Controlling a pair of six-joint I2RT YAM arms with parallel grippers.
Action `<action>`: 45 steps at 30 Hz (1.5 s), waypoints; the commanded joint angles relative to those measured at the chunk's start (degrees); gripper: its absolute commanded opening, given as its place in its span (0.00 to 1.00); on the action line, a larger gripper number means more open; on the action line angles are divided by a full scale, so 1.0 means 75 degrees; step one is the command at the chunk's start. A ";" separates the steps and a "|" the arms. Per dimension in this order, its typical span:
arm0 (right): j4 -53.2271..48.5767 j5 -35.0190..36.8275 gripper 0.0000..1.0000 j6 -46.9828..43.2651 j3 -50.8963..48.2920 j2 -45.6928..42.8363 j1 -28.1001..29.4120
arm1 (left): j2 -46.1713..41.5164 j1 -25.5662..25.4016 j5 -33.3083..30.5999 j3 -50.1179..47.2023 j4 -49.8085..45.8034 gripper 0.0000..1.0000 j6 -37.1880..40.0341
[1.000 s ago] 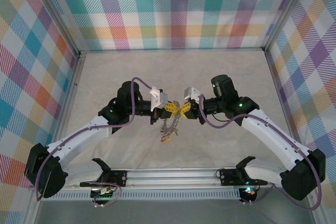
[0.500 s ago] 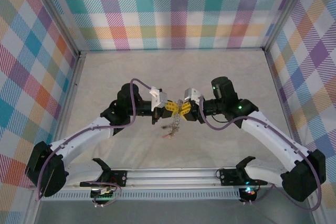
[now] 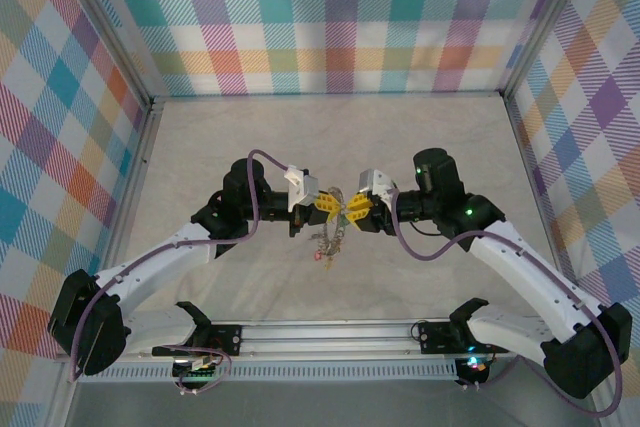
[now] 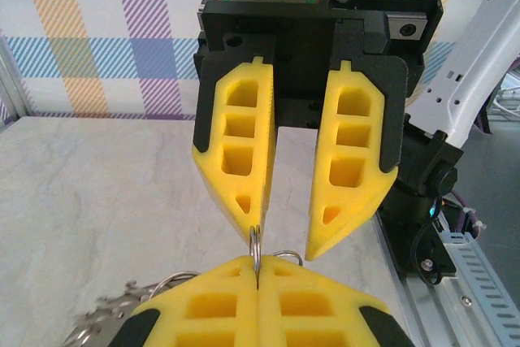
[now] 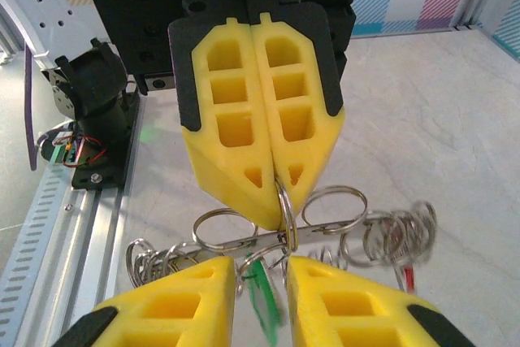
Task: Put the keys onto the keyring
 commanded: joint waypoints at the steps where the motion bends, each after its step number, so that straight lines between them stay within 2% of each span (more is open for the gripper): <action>1: 0.0163 -0.0398 0.24 -0.0059 0.0062 0.0161 -0.0043 | -0.0159 -0.0030 0.0326 0.0013 0.0443 0.00 0.0049; 4: 0.0339 -0.0396 0.28 0.0015 0.0051 0.0224 -0.0043 | -0.0166 -0.0037 0.0383 0.0013 0.0443 0.00 0.0036; 9: 0.0402 -0.0442 0.27 0.0011 0.0065 0.0296 -0.0043 | -0.0167 -0.0028 0.0436 0.0011 0.0455 0.00 0.0024; 17: 0.0450 -0.0651 0.12 -0.0036 0.0015 0.0211 -0.0043 | -0.0060 -0.0037 0.0539 0.0039 0.0567 0.00 0.0001; 20: 0.0455 -0.0749 0.11 -0.0018 0.0004 0.0240 -0.0043 | -0.0029 -0.0037 0.0542 0.0042 0.0687 0.00 -0.0062; 24: 0.0733 -0.1095 0.01 0.0199 -0.0054 0.0357 -0.0032 | 0.0090 -0.0054 0.0618 0.0025 0.0973 0.00 -0.0275; 28: 0.0758 -0.1134 0.00 0.0201 0.0020 0.0445 -0.0027 | 0.0131 -0.0090 0.0511 0.0059 0.0922 0.00 -0.0288; 29: 0.0680 -0.1060 0.00 0.0161 0.0047 0.0445 -0.0019 | 0.0091 -0.0085 0.0381 0.0074 0.0780 0.00 -0.0244; 30: 0.0548 -0.0913 0.00 0.0081 0.0099 0.0445 -0.0026 | 0.0019 -0.0096 0.0205 0.0140 0.0439 0.04 -0.0059; 34: -0.0156 -0.0202 0.00 -0.0317 0.0338 0.0504 0.0079 | -0.0029 -0.0107 -0.0295 0.0874 -0.2050 0.14 0.1241; 37: -0.0587 0.0448 0.00 -0.0582 0.0514 0.0587 0.0246 | 0.0123 -0.0119 -0.0488 0.1309 -0.3175 0.15 0.1721; 45: -0.0766 0.1053 0.00 -0.0692 0.0694 0.0633 0.0472 | 0.0499 -0.0312 -0.0772 0.1697 -0.3775 0.16 0.1934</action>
